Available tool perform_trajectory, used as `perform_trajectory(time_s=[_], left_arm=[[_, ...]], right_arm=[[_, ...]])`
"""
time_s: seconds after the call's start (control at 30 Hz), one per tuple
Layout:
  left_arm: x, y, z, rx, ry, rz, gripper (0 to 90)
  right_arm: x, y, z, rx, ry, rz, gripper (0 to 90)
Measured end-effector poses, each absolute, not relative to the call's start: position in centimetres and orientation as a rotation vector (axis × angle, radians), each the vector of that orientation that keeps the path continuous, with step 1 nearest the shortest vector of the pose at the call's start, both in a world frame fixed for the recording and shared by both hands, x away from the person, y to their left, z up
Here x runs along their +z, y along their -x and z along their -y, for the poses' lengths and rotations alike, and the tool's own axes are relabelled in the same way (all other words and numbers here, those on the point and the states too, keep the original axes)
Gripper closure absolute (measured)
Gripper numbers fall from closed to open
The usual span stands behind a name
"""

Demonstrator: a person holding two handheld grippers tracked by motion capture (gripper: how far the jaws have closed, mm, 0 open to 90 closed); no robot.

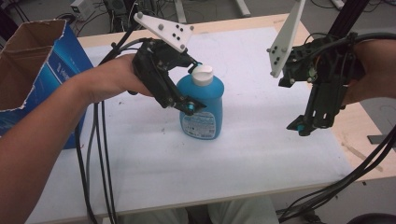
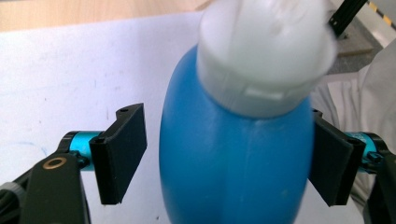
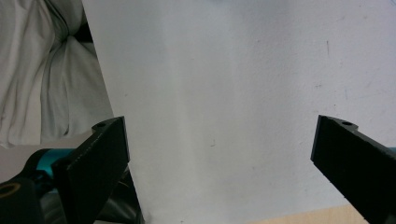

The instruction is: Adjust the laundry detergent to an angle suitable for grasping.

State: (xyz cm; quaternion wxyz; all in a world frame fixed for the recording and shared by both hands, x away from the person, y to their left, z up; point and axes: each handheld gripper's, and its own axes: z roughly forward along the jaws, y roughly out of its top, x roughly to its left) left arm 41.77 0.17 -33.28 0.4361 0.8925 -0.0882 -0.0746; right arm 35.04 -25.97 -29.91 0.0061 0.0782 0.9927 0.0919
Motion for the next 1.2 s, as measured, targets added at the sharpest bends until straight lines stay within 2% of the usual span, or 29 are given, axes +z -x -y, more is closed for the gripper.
perform_trajectory(time_s=[0.37, 0.87, 1.0, 1.07, 1.2], left_arm=[[-31.8, -41.6, -1.8, -0.163, -2.176, 0.148, 21.6], [-28.7, -41.5, -4.6, -0.042, -2.156, 0.074, 21.6], [-28.2, -42.0, -5.1, -0.096, -2.180, 0.061, 21.7], [-27.9, -41.8, -5.6, -0.019, -2.161, 0.064, 21.6], [-27.6, -41.7, -6.1, -0.007, -2.157, 0.030, 8.9]], right_arm=[[-29.7, -34.7, 26.0, 0.290, -0.254, -3.102, 3.7], [-29.8, -34.8, 26.0, 0.299, -0.248, -3.100, 3.7], [-29.8, -34.9, 26.1, 0.298, -0.258, -3.102, 3.7], [-29.8, -35.0, 26.1, 0.300, -0.255, -3.099, 3.7], [-29.7, -34.9, 26.2, 0.302, -0.268, -3.098, 3.7]])
